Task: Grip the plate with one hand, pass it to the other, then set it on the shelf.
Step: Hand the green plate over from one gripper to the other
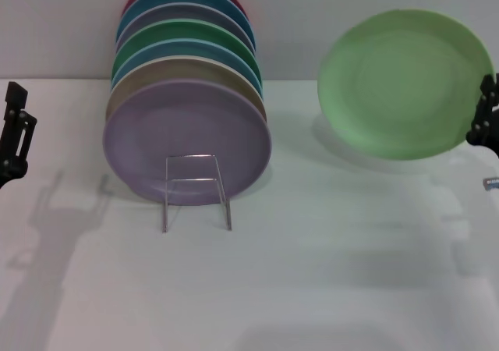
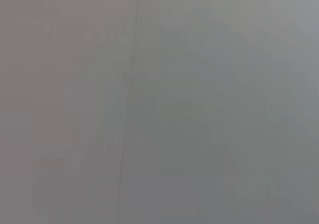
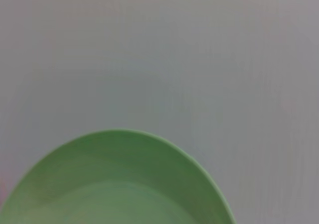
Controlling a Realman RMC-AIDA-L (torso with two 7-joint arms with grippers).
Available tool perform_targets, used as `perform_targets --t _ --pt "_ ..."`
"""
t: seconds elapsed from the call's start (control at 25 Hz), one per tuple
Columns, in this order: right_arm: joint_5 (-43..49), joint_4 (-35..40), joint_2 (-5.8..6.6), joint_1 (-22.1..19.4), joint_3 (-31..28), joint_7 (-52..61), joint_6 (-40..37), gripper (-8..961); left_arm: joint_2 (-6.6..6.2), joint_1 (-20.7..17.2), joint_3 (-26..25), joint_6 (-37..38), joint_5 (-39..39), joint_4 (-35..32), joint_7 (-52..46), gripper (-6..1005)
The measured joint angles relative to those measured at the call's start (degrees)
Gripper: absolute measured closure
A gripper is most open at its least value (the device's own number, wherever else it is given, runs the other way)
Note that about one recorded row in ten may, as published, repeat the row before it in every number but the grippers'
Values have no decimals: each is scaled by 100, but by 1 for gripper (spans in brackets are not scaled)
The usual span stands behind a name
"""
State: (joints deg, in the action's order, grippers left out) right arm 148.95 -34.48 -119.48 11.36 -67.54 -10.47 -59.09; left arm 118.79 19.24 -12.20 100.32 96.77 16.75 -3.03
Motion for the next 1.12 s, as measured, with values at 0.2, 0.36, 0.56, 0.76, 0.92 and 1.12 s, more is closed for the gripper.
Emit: perform_targets --t 0.2,0.36,0.56,0.76,0.92,1.12 --pt "0 -2 -5 -349 336 -1 -370 933 4 -96 79 109 -1 35 -263 275" --pt "0 -37 -5 -778 885 -40 -835 933 12 -148 329 158 -1 180 -275 275" --pt "1 -56 -23 -1213 1466 -109 -1421 933 17 -193 588 228 0 290 -222 274" --pt "-873 -112 -40 -1369 2574 -731 -1904 933 10 -257 774 226 0 324 -238 274" --pt "-1834 -138 -41 -1236 3521 -1266 -2182 933 10 -354 877 229 0 328 -208 274" --pt "-3093 -249 -41 -933 4797 -1891 -2551 934 4 -582 1269 212 0 329 -210 275"
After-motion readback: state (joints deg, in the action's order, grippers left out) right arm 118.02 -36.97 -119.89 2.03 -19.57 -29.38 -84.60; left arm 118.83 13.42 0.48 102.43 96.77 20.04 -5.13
